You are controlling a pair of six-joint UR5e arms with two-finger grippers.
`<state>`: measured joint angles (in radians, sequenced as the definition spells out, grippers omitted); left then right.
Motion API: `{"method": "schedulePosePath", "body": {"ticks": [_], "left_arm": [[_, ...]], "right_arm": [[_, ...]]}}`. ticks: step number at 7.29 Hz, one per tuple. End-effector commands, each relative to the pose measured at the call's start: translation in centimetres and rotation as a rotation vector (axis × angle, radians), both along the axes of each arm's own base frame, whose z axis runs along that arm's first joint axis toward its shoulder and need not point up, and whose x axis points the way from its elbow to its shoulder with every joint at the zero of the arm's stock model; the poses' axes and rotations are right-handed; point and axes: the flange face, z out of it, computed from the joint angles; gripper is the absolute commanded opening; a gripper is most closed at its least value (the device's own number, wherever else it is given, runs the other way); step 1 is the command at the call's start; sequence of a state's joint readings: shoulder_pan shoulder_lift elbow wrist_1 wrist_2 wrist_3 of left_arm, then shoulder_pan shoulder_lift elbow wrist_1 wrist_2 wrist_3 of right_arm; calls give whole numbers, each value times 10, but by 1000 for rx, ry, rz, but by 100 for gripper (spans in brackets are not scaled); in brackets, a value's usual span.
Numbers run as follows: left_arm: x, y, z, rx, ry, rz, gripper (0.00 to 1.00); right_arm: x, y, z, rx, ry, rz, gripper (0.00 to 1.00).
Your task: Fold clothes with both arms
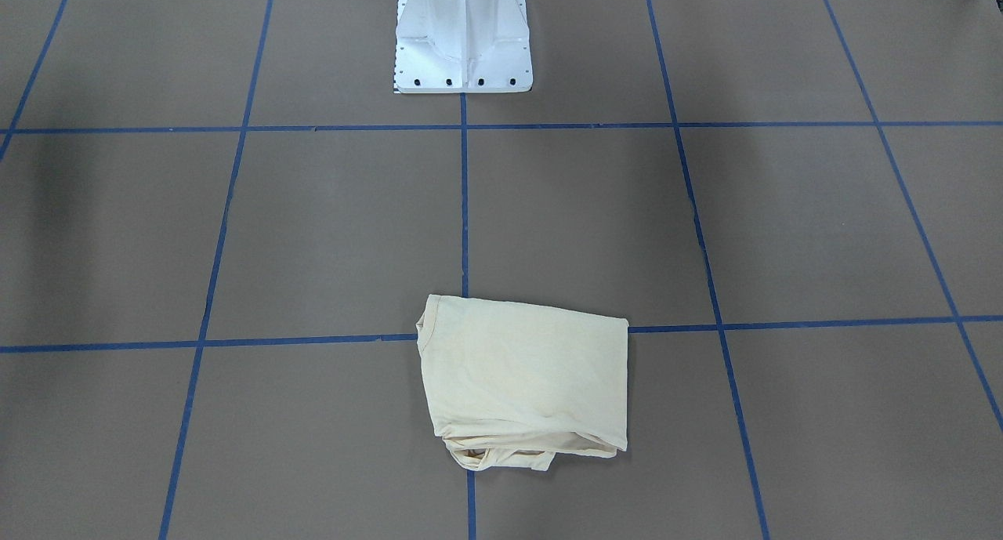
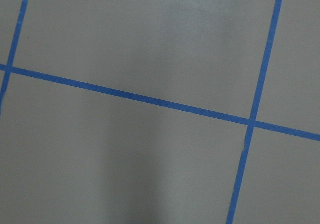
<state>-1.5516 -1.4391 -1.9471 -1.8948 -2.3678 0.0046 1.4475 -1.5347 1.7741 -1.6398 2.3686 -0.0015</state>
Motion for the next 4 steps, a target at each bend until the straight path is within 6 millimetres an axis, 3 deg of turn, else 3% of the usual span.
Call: {"method": "schedulePosePath", "body": {"ticks": [1,4], "left_arm": [[2,1,-1,2,2,5,100],[4,-8,-2,7,-1,8,100]], "right_arm": [[-5,-1,10,-16,5,-10,100],[-9,0,3,-3,-10,-19,100]]}}
